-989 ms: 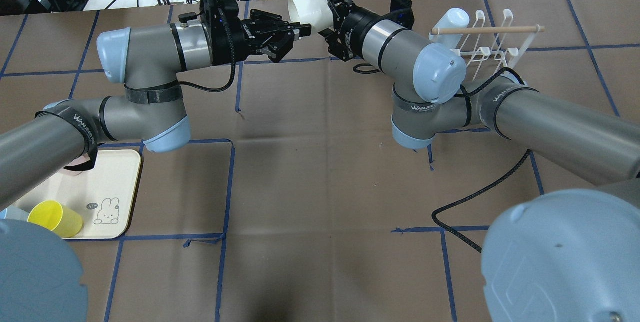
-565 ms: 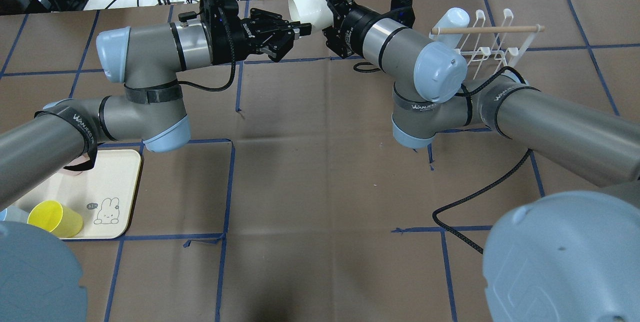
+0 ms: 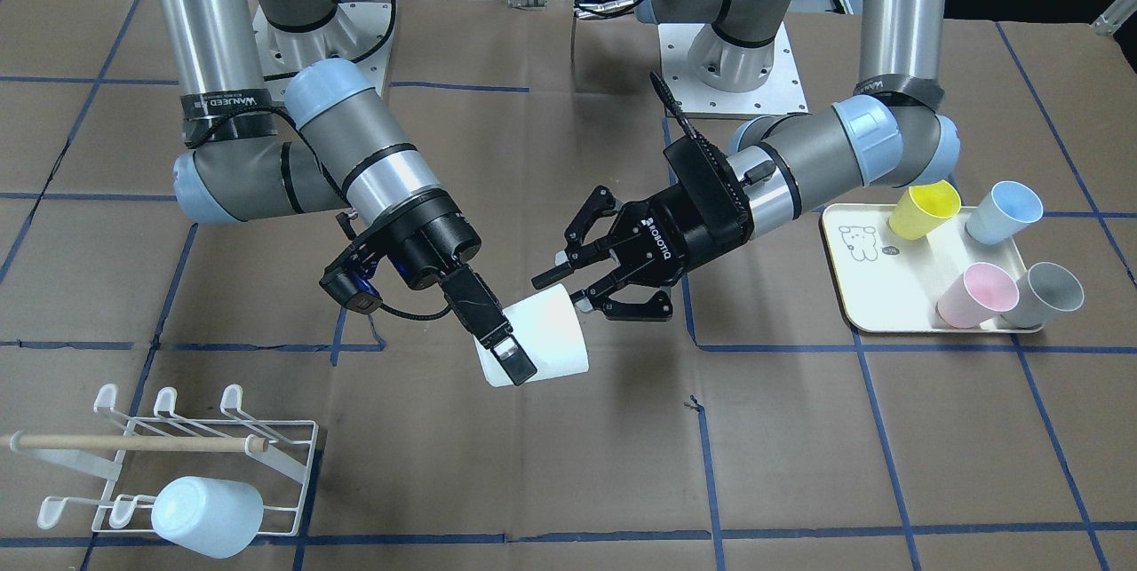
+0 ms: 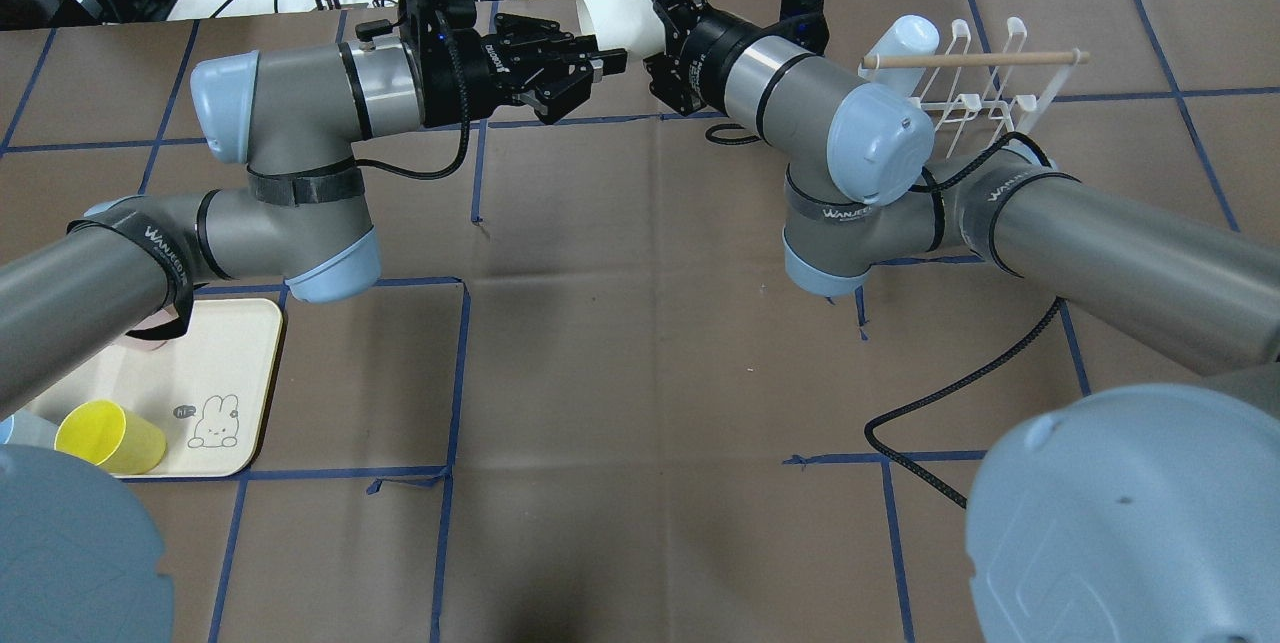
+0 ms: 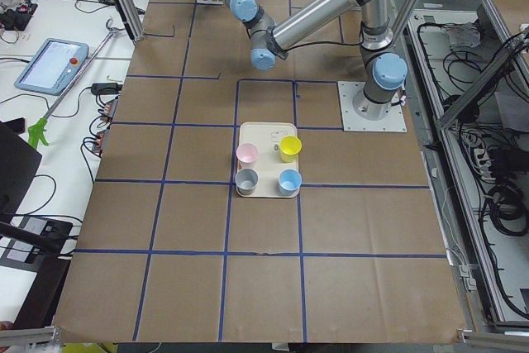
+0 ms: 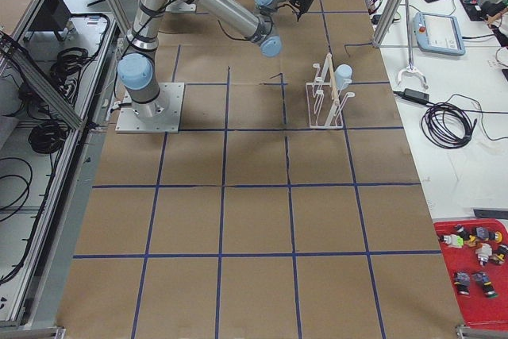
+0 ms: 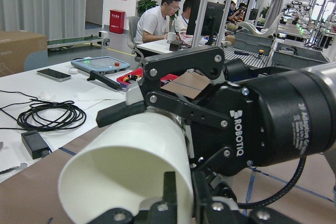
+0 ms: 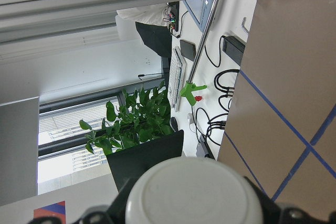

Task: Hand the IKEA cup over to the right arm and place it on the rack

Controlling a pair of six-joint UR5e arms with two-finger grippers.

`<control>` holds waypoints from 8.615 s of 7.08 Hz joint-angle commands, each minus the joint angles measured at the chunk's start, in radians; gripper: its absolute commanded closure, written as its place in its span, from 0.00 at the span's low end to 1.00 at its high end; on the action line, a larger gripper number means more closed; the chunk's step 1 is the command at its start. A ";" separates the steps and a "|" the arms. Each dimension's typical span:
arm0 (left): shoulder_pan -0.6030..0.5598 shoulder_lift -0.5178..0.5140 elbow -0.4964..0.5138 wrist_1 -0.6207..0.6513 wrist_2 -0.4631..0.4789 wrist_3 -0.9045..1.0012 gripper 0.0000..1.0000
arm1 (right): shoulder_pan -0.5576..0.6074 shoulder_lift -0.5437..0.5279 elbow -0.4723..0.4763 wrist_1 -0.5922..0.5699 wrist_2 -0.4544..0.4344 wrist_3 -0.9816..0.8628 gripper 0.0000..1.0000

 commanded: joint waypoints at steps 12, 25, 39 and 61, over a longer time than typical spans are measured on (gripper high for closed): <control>0.202 -0.007 0.088 0.017 0.259 -0.196 0.01 | -0.222 -0.039 0.000 0.003 0.096 -0.523 0.78; -0.025 0.367 0.307 -1.462 1.137 -0.392 0.00 | -0.540 0.091 -0.072 0.022 -0.079 -1.746 0.82; -0.039 0.356 0.318 -1.448 1.129 -0.469 0.00 | -0.537 0.064 -0.048 0.022 -0.026 -1.725 0.00; -0.039 0.351 0.317 -1.451 1.134 -0.469 0.00 | -0.187 -0.648 -0.153 2.095 -0.461 -1.527 0.00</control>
